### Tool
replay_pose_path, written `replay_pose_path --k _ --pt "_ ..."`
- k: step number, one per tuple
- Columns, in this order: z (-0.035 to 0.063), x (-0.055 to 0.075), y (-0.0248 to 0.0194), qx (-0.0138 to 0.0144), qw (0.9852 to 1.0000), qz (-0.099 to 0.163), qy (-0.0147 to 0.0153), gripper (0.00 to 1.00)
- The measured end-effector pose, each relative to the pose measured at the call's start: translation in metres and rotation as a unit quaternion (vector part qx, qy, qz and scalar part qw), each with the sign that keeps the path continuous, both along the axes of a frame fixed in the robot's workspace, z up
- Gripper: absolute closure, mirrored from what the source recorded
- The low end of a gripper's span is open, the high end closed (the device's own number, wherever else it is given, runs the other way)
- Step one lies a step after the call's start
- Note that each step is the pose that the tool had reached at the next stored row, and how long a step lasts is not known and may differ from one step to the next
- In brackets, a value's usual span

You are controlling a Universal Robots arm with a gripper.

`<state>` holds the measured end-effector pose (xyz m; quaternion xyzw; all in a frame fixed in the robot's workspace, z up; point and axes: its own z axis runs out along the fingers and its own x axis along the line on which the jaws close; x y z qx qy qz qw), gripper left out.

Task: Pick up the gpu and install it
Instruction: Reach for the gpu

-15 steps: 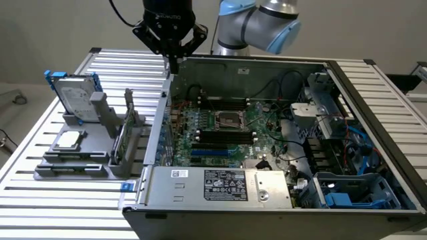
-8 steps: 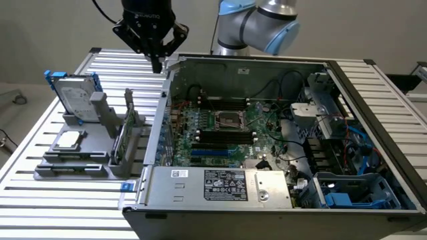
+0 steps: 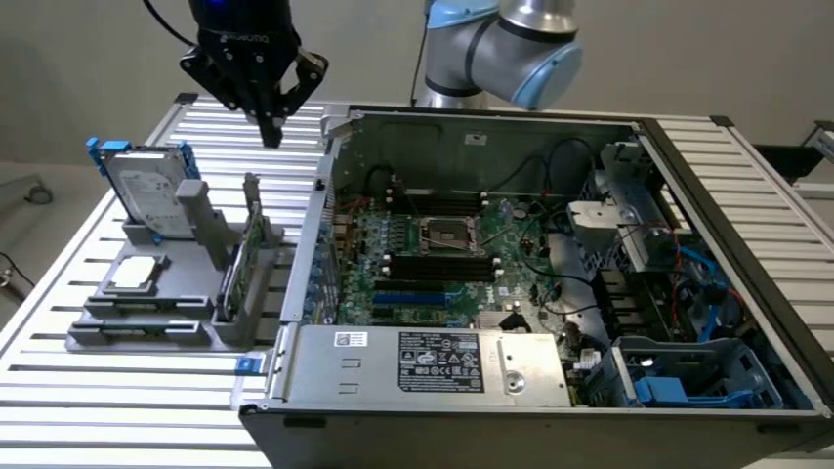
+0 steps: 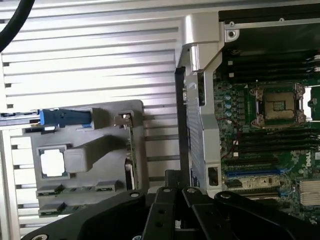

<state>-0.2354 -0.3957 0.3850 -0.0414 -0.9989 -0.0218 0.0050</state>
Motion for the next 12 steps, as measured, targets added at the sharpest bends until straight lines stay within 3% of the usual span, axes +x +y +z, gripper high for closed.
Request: replay_pose_path --k 3,9,12 --pt "-0.0017 -0.0051 0.0001 -0.0037 1.0 0.004 -0.0001 0.89" --pt "-0.0042 -0.0064 0.0 -0.0047 0.9993 0.036 0.0012 0.89" --pt "-0.0063 -0.0118 0.0 -0.0071 0.9991 0.041 0.0013 0.89"
